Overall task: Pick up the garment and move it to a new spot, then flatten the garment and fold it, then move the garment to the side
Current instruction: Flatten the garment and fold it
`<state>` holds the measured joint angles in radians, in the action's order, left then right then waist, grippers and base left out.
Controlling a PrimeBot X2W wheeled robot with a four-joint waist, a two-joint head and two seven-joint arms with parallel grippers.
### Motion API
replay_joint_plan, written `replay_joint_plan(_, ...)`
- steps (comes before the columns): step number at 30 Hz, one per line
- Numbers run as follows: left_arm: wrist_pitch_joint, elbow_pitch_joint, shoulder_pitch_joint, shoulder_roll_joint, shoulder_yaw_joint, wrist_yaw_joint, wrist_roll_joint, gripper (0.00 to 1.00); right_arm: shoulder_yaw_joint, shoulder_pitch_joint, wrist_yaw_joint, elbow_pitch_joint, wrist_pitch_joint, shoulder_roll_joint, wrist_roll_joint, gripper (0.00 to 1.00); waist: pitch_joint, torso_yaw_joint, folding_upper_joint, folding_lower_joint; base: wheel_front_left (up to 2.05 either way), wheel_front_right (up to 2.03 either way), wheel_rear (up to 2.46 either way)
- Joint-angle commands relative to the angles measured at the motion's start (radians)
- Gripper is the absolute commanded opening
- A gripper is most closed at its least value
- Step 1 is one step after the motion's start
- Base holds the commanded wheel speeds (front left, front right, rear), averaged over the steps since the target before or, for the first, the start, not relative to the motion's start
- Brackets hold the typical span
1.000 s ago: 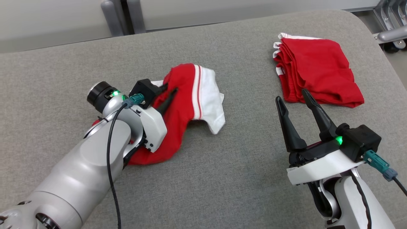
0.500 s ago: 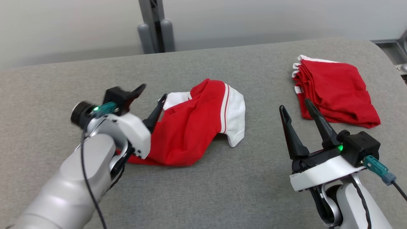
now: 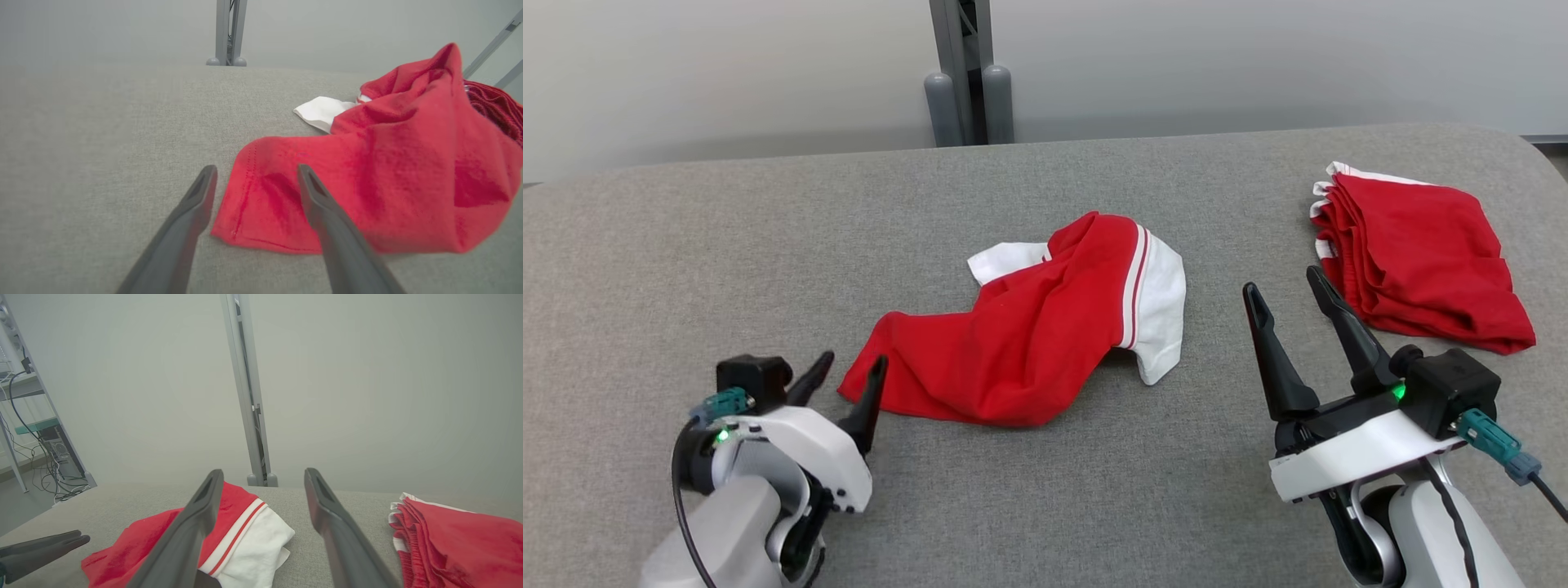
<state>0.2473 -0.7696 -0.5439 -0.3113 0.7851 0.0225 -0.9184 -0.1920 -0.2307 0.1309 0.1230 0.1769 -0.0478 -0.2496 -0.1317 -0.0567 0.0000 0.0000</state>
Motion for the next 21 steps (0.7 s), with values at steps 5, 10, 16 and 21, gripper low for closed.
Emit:
replay_joint_plan(5,-0.038,-0.031,0.029,0.004,-0.008,-0.019,-0.031,1.00,-0.007,-0.007,0.000,-0.005,-0.005,-0.006,-0.005,1.00,-0.014,-0.017,0.0000,0.0000,0.00,0.00,0.00)
replay_joint_plan(10,-0.037,-0.088,0.023,0.010,-0.024,-0.026,-0.051,1.00,0.002,-0.011,0.000,-0.011,-0.007,-0.006,0.004,1.00,-0.033,-0.042,0.0000,0.0000,0.00,0.00,0.00)
replay_joint_plan(16,-0.029,-0.156,0.007,0.026,-0.022,-0.014,-0.050,0.20,0.006,-0.015,0.000,-0.014,-0.006,-0.006,0.009,1.00,-0.045,-0.060,0.0000,0.0000,0.00,0.00,0.00)
replay_joint_plan(21,-0.003,-0.187,-0.003,0.041,-0.024,-0.002,-0.035,0.00,0.014,-0.009,0.000,-0.012,-0.006,-0.006,0.015,1.00,-0.038,-0.052,0.0000,0.0000,0.00,0.00,0.00)
